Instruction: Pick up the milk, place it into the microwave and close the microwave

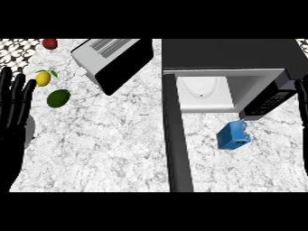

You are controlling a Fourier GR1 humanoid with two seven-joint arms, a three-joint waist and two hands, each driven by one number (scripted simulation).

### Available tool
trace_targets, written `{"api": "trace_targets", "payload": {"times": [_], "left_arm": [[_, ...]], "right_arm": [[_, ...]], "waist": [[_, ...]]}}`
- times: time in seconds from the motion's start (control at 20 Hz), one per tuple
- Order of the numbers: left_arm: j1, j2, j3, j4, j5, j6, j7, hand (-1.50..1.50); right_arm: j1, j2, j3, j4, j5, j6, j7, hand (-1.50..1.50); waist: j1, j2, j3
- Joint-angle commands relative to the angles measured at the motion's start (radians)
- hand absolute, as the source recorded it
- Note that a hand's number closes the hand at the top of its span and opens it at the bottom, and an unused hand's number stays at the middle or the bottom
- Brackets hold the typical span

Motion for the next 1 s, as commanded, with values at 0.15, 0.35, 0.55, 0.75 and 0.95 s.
{"api": "trace_targets", "payload": {"times": [0.15,0.35,0.55,0.75,0.95], "left_arm": [[0.027,-0.039,-0.082,-0.070,-0.092,0.046,0.081,-1.50],[0.172,-0.093,-0.146,-0.030,0.103,0.145,0.050,-1.50],[0.304,-0.095,-0.267,-0.087,0.067,0.185,-0.027,-1.50],[0.495,-0.095,-0.372,-0.088,0.022,0.149,-0.197,-1.50],[0.591,-0.095,-0.401,-0.055,0.031,0.114,-0.314,-1.50]], "right_arm": [[0.042,0.029,0.059,-0.147,0.134,-0.088,0.144,-1.50],[0.089,0.060,0.086,-0.115,0.107,-0.084,0.220,-1.50],[0.209,0.067,0.131,-0.201,0.119,-0.070,0.202,-1.50],[0.308,0.072,0.167,-0.147,0.128,-0.089,0.107,-1.50],[0.341,0.072,0.208,-0.108,0.141,-0.148,0.069,-1.50]], "waist": [[0.004,0.011,-0.018],[0.011,0.011,-0.020],[0.007,0.011,-0.018],[0.009,0.010,-0.017],[0.010,0.010,-0.017]]}}
